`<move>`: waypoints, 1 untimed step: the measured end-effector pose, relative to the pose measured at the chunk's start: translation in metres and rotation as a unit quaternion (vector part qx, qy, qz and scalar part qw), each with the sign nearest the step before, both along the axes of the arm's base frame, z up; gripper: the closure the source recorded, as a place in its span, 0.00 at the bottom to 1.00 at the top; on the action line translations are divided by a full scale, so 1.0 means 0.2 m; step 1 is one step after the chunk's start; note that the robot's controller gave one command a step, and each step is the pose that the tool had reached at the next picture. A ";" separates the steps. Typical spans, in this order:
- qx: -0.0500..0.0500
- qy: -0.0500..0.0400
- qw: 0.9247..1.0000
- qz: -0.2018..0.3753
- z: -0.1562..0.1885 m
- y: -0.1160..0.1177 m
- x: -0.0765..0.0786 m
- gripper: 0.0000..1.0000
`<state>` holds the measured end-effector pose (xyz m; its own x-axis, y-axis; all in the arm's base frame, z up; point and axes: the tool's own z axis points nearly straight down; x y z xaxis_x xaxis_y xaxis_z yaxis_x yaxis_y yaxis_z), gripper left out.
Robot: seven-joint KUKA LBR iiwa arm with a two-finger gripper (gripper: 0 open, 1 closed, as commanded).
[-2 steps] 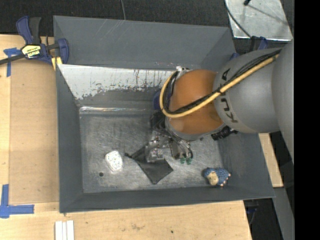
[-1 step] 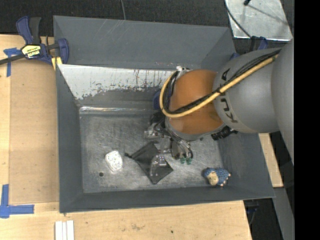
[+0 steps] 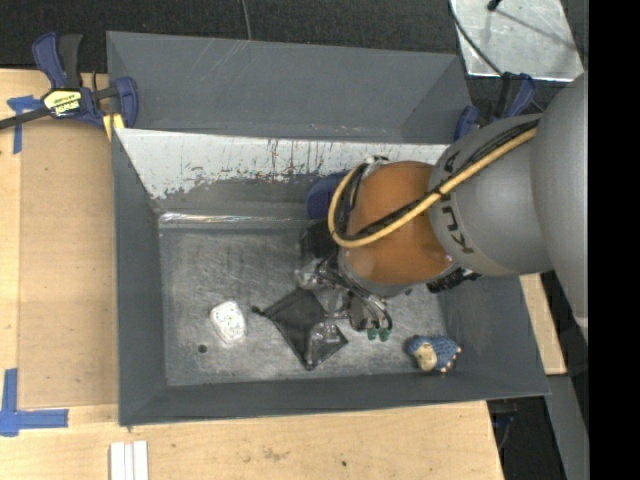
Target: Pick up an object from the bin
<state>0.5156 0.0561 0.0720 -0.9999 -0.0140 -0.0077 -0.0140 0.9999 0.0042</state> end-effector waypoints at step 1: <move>0.000 -0.006 1.000 -0.001 0.03 0.00 0.02 1.00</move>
Offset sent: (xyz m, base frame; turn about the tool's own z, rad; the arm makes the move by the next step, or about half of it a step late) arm 0.0000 0.0000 0.0000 0.0000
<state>0.5204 0.0560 0.0772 -0.9997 -0.0127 -0.0196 -0.0128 0.9999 0.0032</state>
